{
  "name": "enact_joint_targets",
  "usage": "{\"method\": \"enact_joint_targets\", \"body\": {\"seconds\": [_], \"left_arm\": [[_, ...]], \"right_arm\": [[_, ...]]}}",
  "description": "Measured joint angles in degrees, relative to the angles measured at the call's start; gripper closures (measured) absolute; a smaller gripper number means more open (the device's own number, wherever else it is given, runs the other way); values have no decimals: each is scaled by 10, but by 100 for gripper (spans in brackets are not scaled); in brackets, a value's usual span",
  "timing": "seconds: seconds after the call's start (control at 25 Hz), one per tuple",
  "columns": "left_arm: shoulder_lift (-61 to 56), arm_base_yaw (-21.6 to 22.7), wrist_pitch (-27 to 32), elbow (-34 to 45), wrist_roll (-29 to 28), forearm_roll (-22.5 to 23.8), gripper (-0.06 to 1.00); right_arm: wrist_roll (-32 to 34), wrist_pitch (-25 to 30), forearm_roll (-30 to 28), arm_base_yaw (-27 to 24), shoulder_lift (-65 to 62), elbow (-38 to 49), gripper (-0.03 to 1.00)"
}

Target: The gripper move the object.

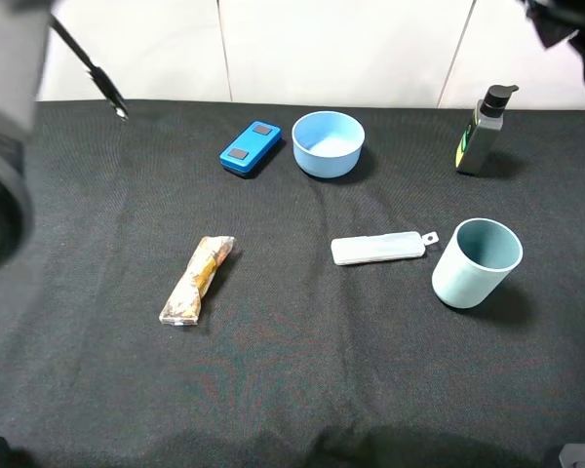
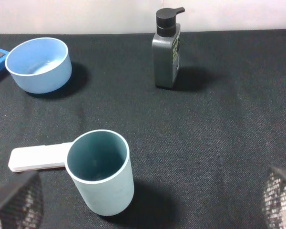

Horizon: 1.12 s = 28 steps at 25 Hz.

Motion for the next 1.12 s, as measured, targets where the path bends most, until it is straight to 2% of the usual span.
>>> {"method": "enact_joint_targets", "body": {"seconds": [0.6,0.88,1.12], "left_arm": [[-86,27,0,13,-16,9,49],[-173,47,0,132,-19,10,49],[-269,78,0,289,-24,12,49]], "right_arm": [[0,0,0,0,0,0,27],[0,0,0,0,0,0,27],[0,0,0,0,0,0,27]]}}
